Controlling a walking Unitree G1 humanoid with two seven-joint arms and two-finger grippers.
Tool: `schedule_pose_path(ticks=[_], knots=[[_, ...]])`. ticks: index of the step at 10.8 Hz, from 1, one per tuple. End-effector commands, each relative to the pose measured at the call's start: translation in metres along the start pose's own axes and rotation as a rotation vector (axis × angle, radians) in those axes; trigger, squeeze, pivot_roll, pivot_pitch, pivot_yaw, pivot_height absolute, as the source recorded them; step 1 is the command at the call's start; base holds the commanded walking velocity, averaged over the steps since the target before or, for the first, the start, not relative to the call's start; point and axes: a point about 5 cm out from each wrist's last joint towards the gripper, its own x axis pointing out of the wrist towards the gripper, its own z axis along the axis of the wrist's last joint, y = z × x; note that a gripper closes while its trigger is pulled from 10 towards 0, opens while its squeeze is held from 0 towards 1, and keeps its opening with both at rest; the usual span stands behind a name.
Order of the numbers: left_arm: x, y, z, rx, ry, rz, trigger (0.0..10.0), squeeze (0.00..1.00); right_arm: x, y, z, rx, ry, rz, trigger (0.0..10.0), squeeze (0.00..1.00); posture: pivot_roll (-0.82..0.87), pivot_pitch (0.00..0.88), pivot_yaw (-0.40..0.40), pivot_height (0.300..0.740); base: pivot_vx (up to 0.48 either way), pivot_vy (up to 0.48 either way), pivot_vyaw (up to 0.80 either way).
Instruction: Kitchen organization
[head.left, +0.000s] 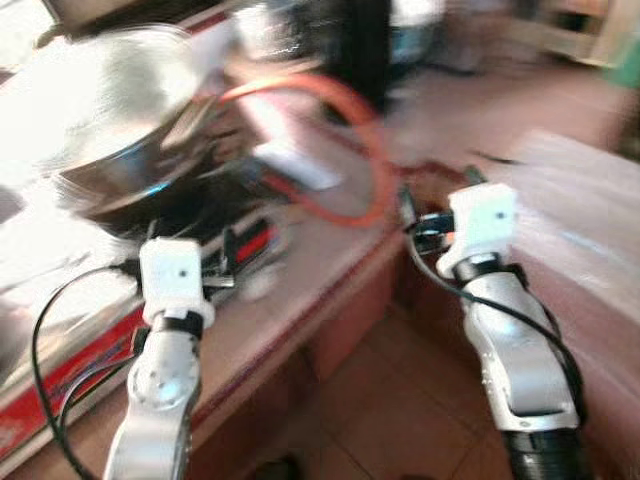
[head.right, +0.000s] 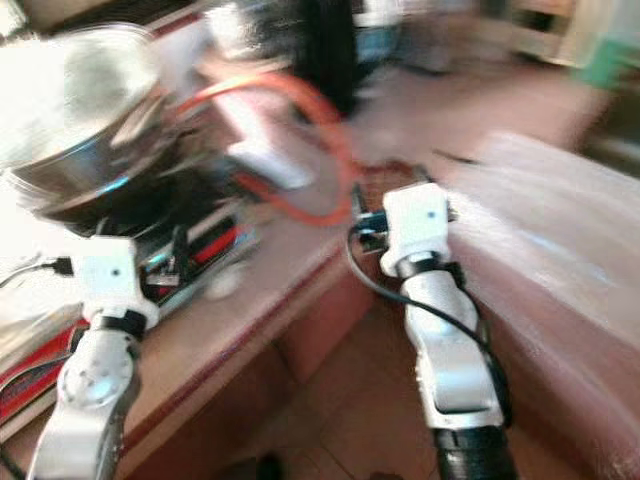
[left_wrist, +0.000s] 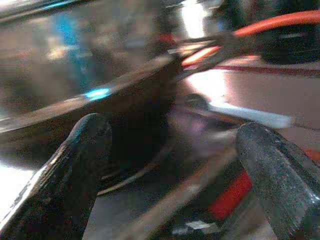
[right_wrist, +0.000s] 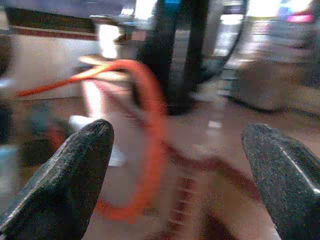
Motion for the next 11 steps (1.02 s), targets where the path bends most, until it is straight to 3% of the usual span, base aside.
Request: schedule_pose_path(ticks=[1,4,6,7,9,11], knots=[[-0.004,0.004,0.001,0.033,-0.014,0.021,10.0,0.00,-0.001,0.005,-0.001,0.012,-0.001,0.020,10.0,0.00,-0.12,0.168,0.088,0.740,0.000,0.000,0.00],[-0.008,0.010,-0.005,0.104,-0.012,0.094,10.0,0.00,0.000,0.009,-0.006,0.035,0.011,0.036,10.0,0.00,-0.10,0.165,0.082,0.740,0.000,0.000,0.00],[-0.018,0.019,-0.032,0.138,0.065,0.129,10.0,0.00,-0.005,0.010,-0.021,0.063,0.058,0.035,10.0,0.00,-0.10,0.163,0.080,0.740,0.000,0.000,0.00],[-0.021,0.021,-0.035,0.155,0.073,0.142,10.0,0.00,-0.007,0.009,-0.024,0.062,0.070,0.036,10.0,0.00,-0.10,0.161,0.078,0.740,0.000,0.000,0.00],[-0.021,0.019,-0.033,0.144,0.055,0.145,10.0,0.00,-0.007,0.010,-0.026,0.038,0.070,0.051,10.0,0.00,-0.11,0.156,0.072,0.740,0.000,0.000,0.00],[-0.015,0.014,-0.032,0.138,0.040,0.141,10.0,0.00,-0.003,0.010,-0.025,0.045,0.057,0.059,10.0,0.00,-0.11,0.149,0.062,0.740,0.000,0.000,0.80]])
